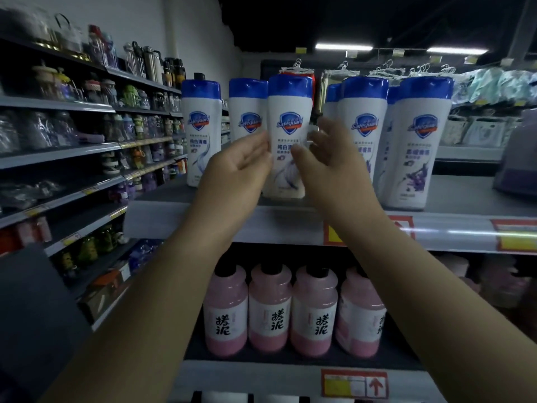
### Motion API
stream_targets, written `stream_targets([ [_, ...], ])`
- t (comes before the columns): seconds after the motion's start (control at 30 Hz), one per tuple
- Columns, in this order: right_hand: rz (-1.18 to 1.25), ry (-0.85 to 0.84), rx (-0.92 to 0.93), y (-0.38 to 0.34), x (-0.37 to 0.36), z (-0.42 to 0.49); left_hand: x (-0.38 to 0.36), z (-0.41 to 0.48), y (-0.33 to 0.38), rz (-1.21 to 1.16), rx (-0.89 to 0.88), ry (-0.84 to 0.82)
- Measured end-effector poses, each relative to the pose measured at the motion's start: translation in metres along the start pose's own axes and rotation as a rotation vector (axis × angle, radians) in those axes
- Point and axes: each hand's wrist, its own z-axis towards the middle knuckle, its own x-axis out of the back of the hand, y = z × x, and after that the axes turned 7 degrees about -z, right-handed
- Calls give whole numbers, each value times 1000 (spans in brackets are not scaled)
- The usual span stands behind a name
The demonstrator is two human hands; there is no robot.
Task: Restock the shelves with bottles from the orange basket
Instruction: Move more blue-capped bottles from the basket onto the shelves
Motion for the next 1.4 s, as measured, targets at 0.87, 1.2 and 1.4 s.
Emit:
stream_targets([
  [0.87, 292, -24, -234, -8, 49, -240, -4, -199, -13, -420, 257, -293],
  [1.2, 241, 9, -447, 66, 122, -309, -91, -264, -70, -375, 465, -337],
  [1.4, 243, 60, -607, 146, 184, -332, -180, -287, -122, -381, 621, -351],
])
